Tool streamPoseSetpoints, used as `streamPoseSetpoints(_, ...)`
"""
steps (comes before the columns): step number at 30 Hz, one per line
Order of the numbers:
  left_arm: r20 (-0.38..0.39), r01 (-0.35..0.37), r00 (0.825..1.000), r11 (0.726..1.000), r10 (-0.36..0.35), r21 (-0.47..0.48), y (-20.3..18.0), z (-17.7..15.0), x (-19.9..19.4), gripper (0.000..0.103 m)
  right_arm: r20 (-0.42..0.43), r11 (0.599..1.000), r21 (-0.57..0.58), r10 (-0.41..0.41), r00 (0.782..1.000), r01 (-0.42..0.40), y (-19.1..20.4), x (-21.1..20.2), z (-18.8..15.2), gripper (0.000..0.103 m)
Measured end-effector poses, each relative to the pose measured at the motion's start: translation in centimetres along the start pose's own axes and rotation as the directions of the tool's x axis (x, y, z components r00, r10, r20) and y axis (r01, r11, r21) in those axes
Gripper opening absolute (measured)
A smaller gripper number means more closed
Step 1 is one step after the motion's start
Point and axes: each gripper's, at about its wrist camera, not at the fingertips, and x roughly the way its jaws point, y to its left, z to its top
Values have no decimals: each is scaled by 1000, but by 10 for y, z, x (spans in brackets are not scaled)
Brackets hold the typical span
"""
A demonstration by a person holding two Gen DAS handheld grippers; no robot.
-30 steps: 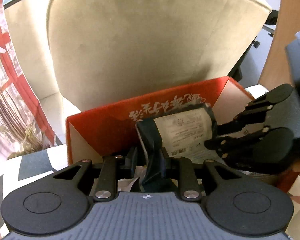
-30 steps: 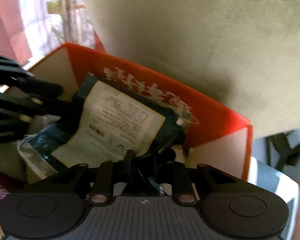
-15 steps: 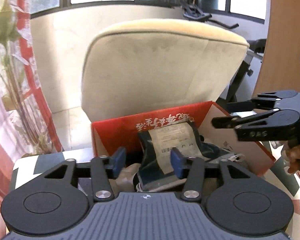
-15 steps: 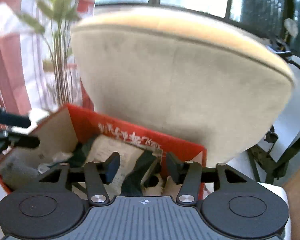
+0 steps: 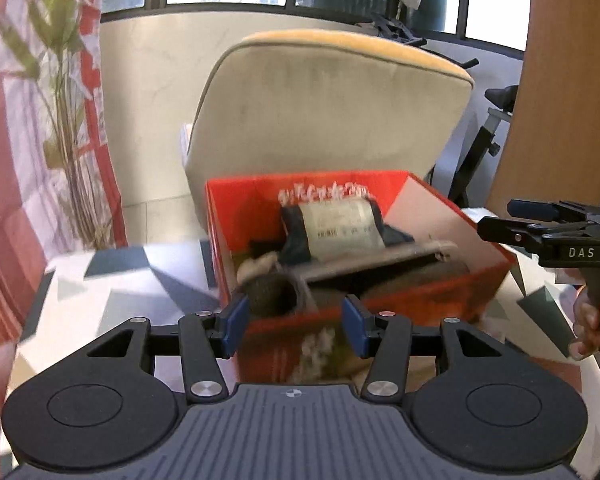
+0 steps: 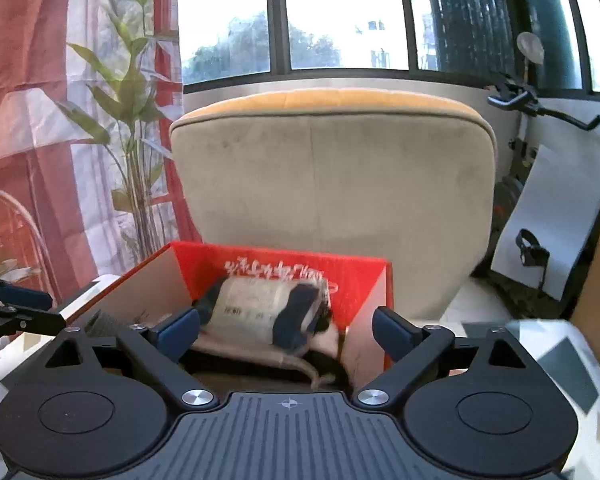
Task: Organize soft objects
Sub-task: 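Withdraw both grippers toward the white surgical mask bag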
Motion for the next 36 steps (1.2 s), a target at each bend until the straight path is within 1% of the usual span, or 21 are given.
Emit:
streamPoseSetpoints(3,-24,-2,1000,999,1,-33,3,-19,-1,59,-5,1000,11,2,1000,-2,2,-12,-19,96)
streamPoseSetpoints(5,-43,0,999,999,-2,-48,7,-32,0,59,-2,1000,28,-7,1000,7,3,-20,-32,102)
streamPoseSetpoints(8,-72,-12,997,998,7,-65,11,-50,3,59,-6,997,68,-22,1000,22,3,-27,-54,102)
streamPoseSetpoints(11,-105,-21,994,994,10,-106,19,-65,8,59,-29,995,94,-18,999,21,4,-32,-76,102)
streamPoseSetpoints(15,-144,-32,989,989,11,-144,28,-83,15,59,-74,996,85,-17,997,23,10,-37,-105,102)
streamPoseSetpoints(19,-173,-42,985,985,12,-168,30,-98,23,59,-142,995,100,-5,990,19,13,-35,-127,101)
streamPoseSetpoints(23,-193,-37,981,980,-2,-195,32,-108,30,59,-195,992,122,12,981,12,16,-27,-139,98)
streamPoseSetpoints(26,-191,-32,982,975,-11,-221,33,-113,33,59,-225,991,134,28,974,2,19,-19,-142,96)
streamPoseSetpoints(29,-191,-13,981,965,-39,-261,34,-120,35,59,-245,990,141,35,969,0,20,-13,-145,93)
streamPoseSetpoints(32,-188,-9,981,964,-43,-267,33,-127,35,60,-269,989,150,41,962,0,21,-8,-147,89)
streamPoseSetpoints(36,-186,-3,981,957,-54,-290,31,-130,32,60,-282,985,173,64,957,-15,22,-7,-150,87)
